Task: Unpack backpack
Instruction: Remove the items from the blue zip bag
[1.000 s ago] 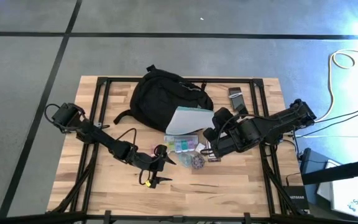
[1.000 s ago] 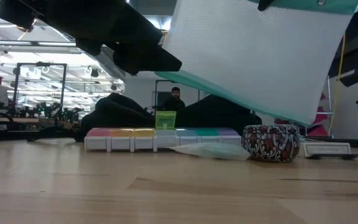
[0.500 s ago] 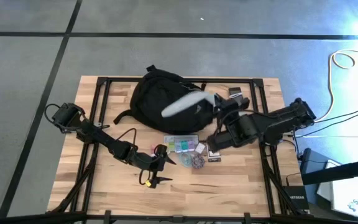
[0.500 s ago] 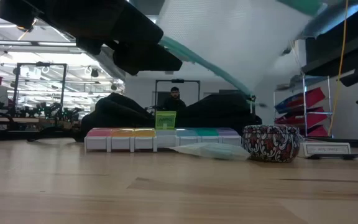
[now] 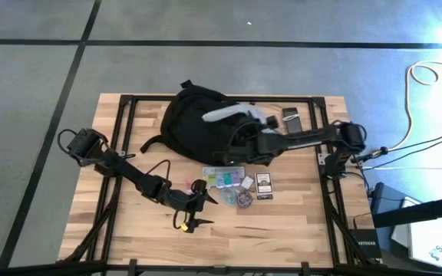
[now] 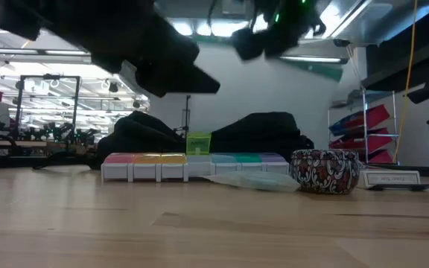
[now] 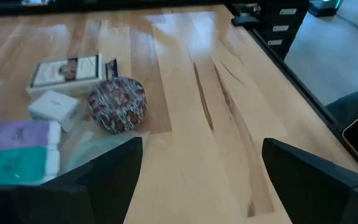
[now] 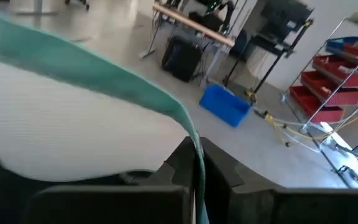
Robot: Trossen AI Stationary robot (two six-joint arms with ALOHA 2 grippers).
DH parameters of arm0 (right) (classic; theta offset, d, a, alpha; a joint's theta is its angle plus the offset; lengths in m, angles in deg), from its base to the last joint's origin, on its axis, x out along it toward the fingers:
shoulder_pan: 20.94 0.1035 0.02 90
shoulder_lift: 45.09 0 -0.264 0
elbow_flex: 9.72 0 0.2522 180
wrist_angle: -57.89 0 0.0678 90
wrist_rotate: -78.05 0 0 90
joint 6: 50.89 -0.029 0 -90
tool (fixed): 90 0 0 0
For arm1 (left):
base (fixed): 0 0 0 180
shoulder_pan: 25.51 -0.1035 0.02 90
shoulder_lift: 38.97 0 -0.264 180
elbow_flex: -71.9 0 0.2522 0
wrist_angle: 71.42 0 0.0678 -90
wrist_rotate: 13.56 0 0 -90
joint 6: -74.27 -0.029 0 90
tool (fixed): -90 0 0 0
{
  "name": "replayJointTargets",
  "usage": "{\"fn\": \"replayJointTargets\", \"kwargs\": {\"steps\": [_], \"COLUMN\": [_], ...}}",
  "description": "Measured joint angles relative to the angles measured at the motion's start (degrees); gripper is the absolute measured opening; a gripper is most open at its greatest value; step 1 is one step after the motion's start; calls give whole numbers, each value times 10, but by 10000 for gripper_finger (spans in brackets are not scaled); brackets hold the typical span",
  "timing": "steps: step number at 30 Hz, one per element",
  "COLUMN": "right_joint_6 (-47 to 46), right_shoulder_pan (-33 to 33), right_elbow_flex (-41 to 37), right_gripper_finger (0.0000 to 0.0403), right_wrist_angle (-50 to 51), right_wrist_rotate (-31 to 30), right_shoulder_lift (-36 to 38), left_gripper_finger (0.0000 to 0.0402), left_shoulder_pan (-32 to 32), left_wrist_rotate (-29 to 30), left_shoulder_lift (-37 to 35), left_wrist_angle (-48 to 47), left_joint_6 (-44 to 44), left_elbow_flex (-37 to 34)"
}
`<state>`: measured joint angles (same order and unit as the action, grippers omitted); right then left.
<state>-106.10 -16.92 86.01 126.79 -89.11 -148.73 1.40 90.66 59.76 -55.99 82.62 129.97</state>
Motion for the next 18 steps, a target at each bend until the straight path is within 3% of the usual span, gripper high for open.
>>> {"fn": "replayJointTargets", "kwargs": {"steps": [4, 12, 18], "right_joint_6": [1, 30, 32], "right_shoulder_pan": [1, 4, 37], "right_elbow_flex": [-25, -26, -23], "right_gripper_finger": [0, 1, 1], "right_wrist_angle": [-43, -48, -66], "right_wrist_rotate": [39, 175, 217], "right_shoulder_lift": [-44, -87, -88], "left_gripper_finger": [315, 315, 315], "left_shoulder_pan": [9, 31, 36], "left_wrist_rotate": [3, 27, 35], "left_shoulder_lift": [24, 44, 44], "left_wrist_angle": [0, 22, 30], "left_joint_6": [7, 17, 5], "left_elbow_flex": [0, -1, -1]}}
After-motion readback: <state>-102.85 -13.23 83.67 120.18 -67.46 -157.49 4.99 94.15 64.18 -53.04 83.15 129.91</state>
